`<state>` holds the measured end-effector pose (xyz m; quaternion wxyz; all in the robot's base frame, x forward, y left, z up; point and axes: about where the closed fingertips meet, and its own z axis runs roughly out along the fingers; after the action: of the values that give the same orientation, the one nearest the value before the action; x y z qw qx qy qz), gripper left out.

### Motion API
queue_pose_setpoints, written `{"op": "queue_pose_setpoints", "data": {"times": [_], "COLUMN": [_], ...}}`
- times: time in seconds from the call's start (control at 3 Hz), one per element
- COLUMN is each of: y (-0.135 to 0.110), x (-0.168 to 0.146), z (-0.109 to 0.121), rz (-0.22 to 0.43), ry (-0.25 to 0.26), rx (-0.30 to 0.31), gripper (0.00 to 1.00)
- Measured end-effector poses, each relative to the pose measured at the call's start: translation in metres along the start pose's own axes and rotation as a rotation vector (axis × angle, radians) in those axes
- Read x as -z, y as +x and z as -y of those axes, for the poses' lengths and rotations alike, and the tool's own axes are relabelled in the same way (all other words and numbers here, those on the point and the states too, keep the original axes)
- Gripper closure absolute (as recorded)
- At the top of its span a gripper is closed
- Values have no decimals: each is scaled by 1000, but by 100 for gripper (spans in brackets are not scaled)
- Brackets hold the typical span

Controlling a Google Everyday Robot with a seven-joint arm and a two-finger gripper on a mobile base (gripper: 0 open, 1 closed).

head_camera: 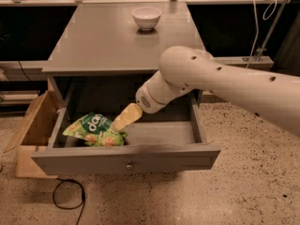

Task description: Pick green rice chip bag from top drawer and place on counter

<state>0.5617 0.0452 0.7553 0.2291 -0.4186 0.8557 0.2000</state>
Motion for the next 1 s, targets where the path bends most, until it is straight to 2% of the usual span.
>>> {"op": "queue_pose_setpoints", "data": {"times": [0.33,0.67,1.0], "y": [-16,-28,-36], "x": [-32,-68,-113], "z": [8,9,3], "rz": [38,41,8], "ry": [1,-10,-19], "rx": [-41,-58,-44], "gripper": [0,0,0]}}
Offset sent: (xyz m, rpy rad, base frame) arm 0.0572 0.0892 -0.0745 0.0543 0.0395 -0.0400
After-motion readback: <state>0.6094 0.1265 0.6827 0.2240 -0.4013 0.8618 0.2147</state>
